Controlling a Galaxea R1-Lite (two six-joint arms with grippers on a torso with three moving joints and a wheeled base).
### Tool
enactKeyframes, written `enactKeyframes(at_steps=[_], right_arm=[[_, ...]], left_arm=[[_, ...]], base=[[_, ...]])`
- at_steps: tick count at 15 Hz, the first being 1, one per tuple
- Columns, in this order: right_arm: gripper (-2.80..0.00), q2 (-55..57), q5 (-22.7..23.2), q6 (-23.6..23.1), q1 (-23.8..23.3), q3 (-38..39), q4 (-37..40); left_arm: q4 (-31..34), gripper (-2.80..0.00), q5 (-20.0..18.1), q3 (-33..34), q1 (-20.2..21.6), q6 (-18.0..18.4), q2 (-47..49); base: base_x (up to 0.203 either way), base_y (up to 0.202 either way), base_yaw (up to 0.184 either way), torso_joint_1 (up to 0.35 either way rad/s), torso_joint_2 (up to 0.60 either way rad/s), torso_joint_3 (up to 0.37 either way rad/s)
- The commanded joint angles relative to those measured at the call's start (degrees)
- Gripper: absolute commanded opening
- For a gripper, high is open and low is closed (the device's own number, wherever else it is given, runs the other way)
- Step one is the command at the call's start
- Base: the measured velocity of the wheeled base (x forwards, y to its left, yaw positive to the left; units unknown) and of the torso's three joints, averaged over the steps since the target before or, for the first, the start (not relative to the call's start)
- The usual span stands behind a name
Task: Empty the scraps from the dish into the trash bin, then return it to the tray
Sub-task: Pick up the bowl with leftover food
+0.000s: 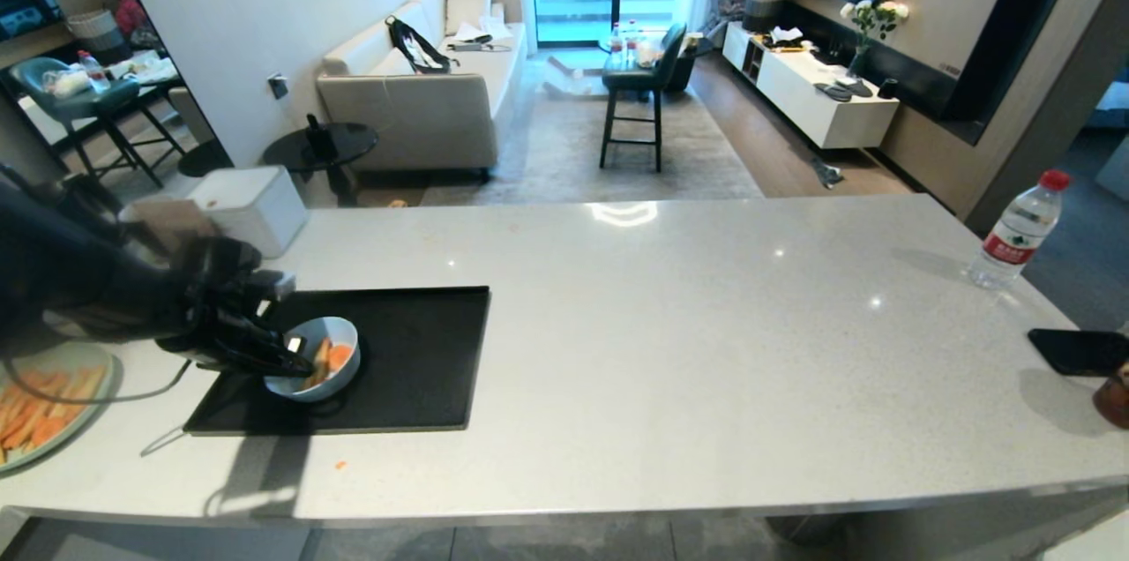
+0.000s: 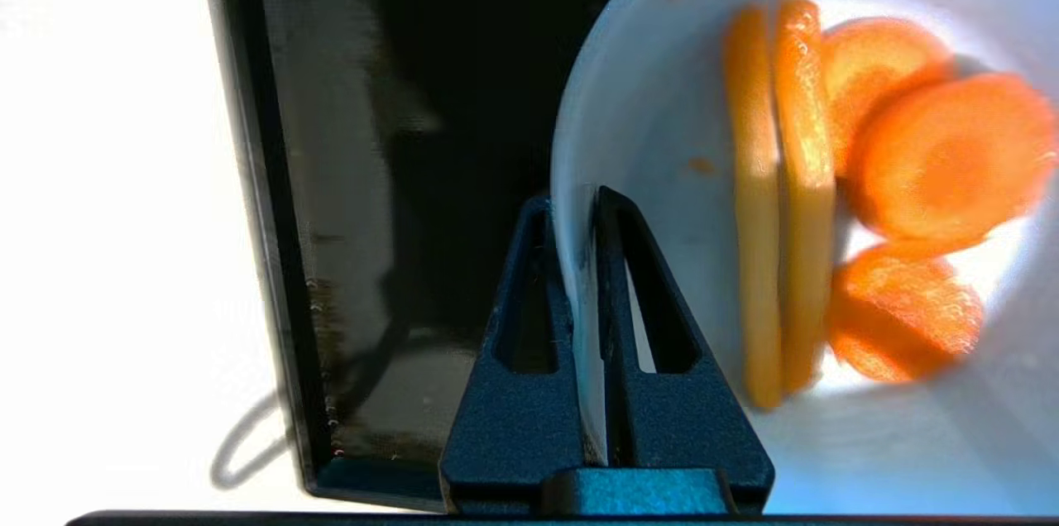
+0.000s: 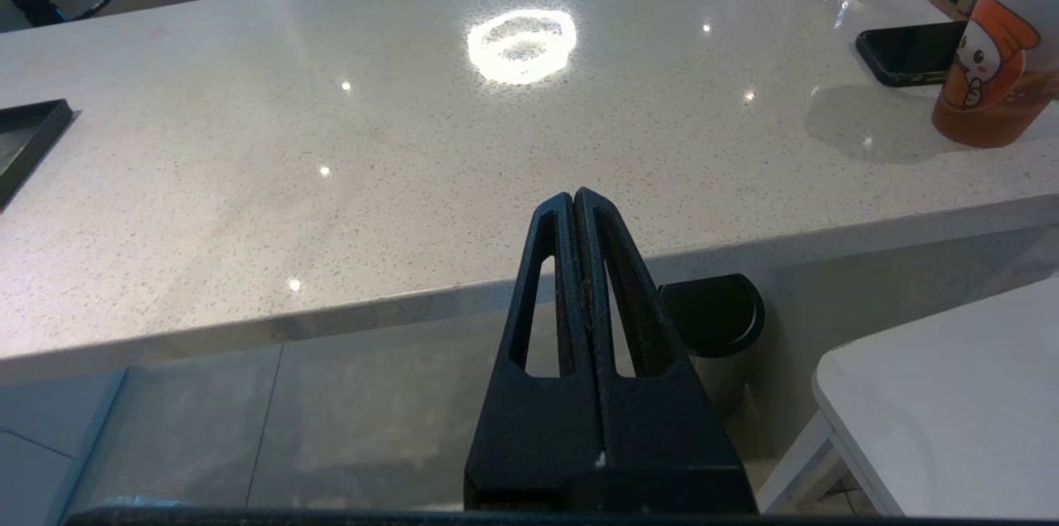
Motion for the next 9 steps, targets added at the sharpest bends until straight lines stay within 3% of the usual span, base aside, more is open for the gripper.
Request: enactKeyframes(at_steps=[1, 9], right_arm=[[-2.80, -0.02, 0.01, 0.03, -0.03, 0.00, 0.01], [-2.80, -0.02, 0.01, 0.03, -0.03, 0.00, 0.01]], left_arm=[[0.24, -2.80, -0.60, 0.48, -0.09, 0.14, 0.19], [0.24, -2.80, -1.24, 0.01, 0.08, -0.49, -2.89]], base=[[0.000, 0.000, 0.000, 0.000, 0.00, 0.000], [0.000, 0.000, 0.000, 0.000, 0.00, 0.000]])
